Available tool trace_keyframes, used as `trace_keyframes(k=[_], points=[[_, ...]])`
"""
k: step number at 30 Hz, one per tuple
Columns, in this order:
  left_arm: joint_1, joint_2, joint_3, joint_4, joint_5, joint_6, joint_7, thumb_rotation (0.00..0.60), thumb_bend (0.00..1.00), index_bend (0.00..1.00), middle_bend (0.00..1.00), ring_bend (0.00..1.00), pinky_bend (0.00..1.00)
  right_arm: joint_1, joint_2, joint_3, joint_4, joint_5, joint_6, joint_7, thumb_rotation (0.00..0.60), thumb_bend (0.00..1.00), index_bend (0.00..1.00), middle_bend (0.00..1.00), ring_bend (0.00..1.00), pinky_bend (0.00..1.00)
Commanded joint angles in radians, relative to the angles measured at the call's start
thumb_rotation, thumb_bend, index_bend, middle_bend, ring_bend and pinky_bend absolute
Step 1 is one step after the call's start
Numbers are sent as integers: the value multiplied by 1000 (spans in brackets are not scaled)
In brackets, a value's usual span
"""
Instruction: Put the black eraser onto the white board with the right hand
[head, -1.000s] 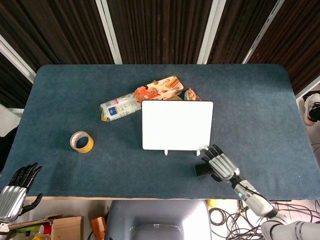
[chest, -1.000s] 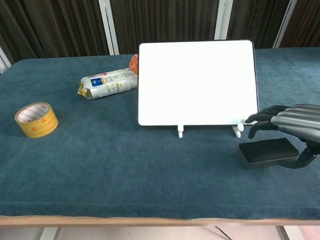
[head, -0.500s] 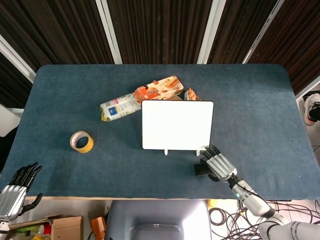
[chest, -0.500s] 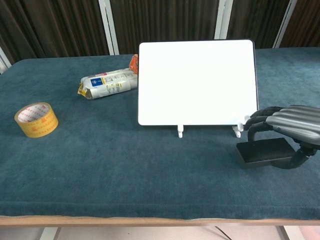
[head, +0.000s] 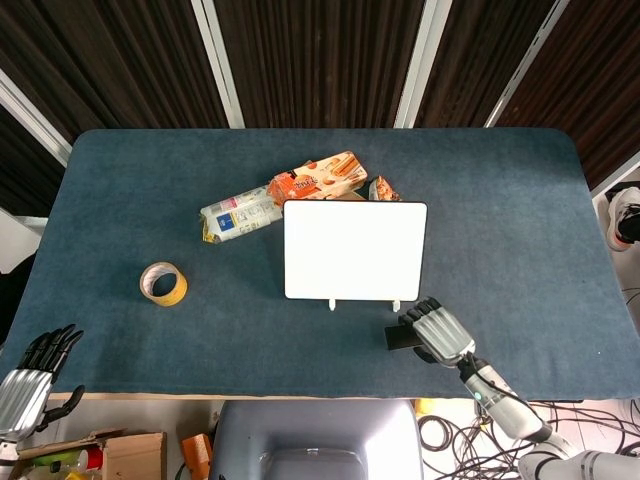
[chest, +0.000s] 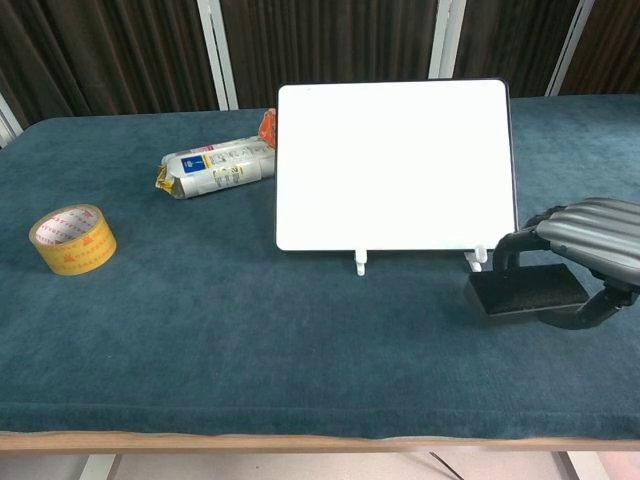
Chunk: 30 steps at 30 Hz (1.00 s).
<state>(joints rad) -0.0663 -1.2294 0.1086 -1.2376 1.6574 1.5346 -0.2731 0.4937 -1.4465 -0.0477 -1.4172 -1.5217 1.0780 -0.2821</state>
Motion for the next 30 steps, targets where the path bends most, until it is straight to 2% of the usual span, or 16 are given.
trace_keyframes(k=[1, 8, 15, 21, 23, 30], points=[[0, 0, -1, 1, 0, 0, -1, 600, 369, 0, 11, 11, 78, -7, -11, 7, 10, -9, 21, 6, 600, 235, 821, 444, 319, 305], [1, 1, -6, 2, -2, 0, -15, 600, 368, 0, 10, 11, 78, -9, -34, 48, 30, -58, 114, 20, 600, 235, 846, 494, 372, 360], [-1, -2, -6, -3, 12, 5, -8, 600, 368, 0, 12, 11, 78, 56, -93, 177, 57, -79, 181, -211, 600, 235, 827, 494, 372, 359], [0, -9, -8, -13, 21, 16, 6, 600, 368, 0, 18, 17, 81, 154, -195, 281, 187, -55, 169, -385, 600, 235, 803, 494, 373, 360], [2, -9, -8, -15, 24, 21, 13, 600, 369, 0, 20, 18, 81, 184, -233, 302, 241, -44, 160, -423, 600, 235, 782, 494, 372, 359], [6, -5, -6, -21, 28, 27, 23, 600, 367, 0, 20, 18, 82, 225, -303, 320, 336, -20, 147, -436, 600, 235, 758, 494, 373, 356]])
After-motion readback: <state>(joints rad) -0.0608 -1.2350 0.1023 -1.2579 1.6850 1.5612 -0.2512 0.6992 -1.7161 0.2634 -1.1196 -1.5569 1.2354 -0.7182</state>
